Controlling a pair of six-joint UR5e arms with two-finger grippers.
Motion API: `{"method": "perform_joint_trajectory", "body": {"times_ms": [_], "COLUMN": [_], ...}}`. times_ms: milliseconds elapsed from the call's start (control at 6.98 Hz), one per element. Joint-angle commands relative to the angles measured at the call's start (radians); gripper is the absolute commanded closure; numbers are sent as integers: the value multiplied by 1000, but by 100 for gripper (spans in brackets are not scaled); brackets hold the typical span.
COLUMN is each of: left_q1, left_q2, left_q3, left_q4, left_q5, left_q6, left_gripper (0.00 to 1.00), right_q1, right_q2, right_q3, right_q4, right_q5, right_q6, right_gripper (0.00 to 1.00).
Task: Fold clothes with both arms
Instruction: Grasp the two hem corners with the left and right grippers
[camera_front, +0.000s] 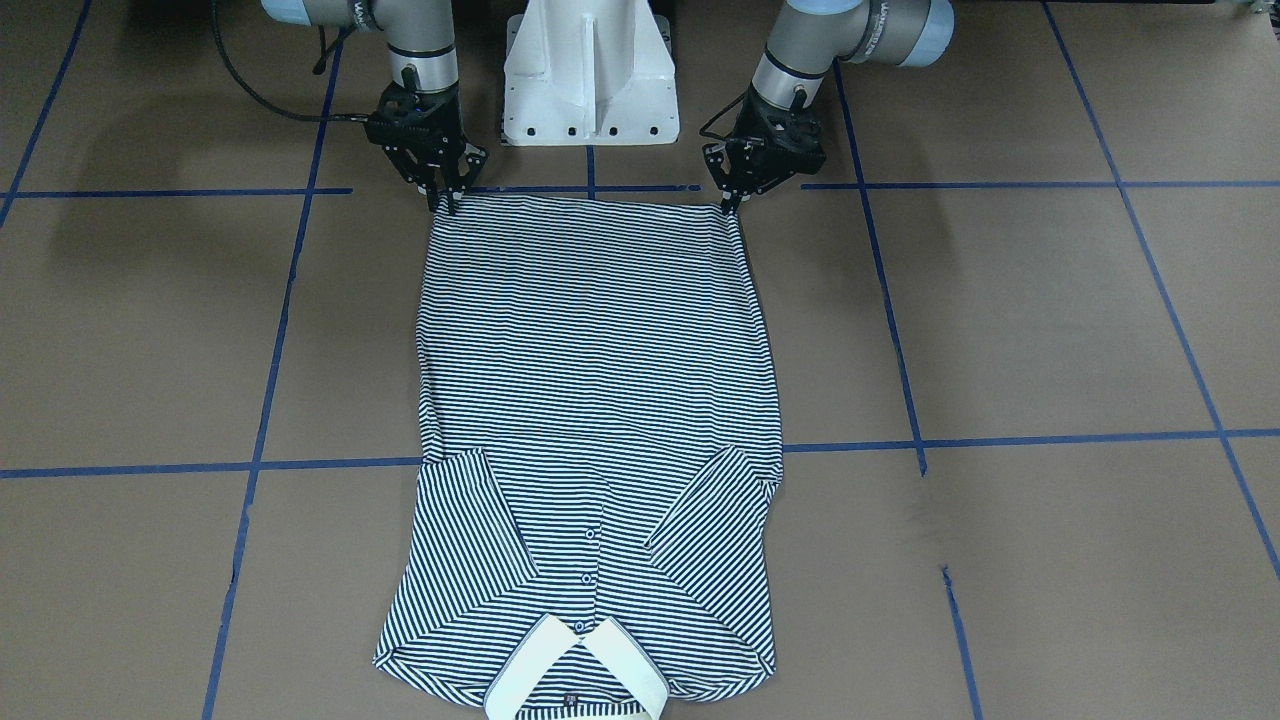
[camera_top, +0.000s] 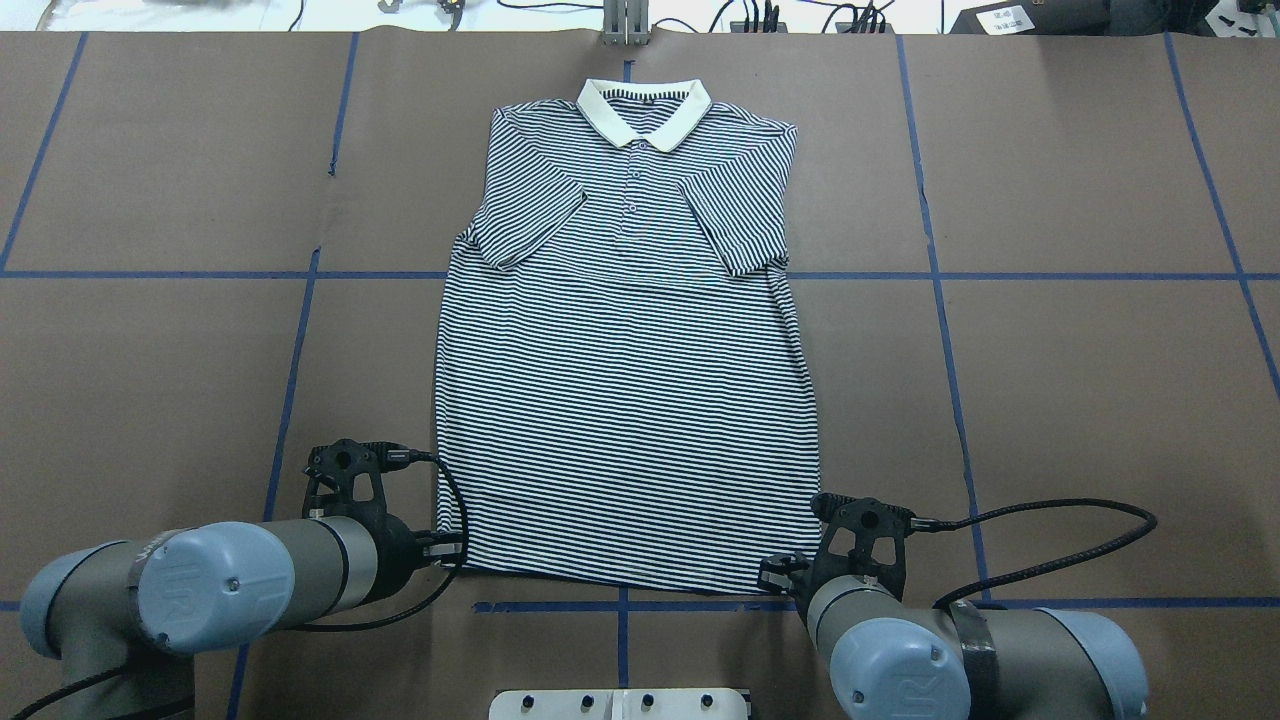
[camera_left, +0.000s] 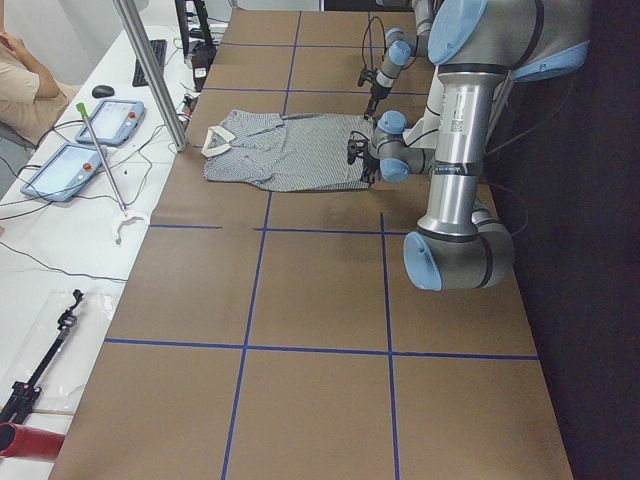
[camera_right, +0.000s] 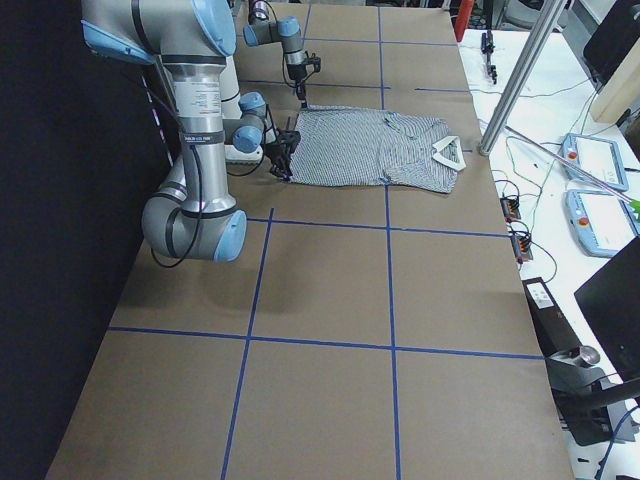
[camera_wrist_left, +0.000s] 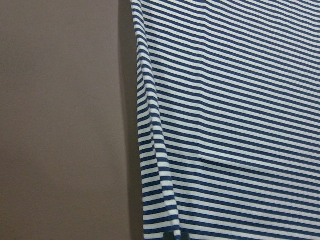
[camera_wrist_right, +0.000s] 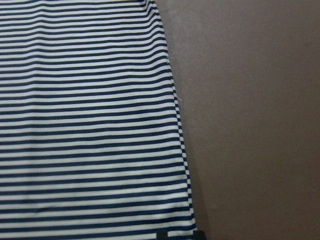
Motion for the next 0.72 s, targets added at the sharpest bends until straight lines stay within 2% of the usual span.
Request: {"method": "perform_joint_trajectory", "body": {"times_ms": [0,286,430,573], "left_q1": [-1,-1,-8,-9], "left_q2": [-3,-2,11,3], "left_q3": [0,-14,-81,-192], "left_q4": [0,5,32,160], "left_q5": [3,0,-5,-64], "left_q6": [-1,1,7,7], "left_gripper": [100,100,100,100], "right_q1": [-1,10,19,23], "right_q2": [0,-4,-41,-70], "right_q3": [3,29,111,236], "right_q4": [0,-2,-29,-111], "right_q5": [-2,3,12,26], "right_q6": [-1,-16,-47,-80], "right_gripper": [100,100,100,100]}}
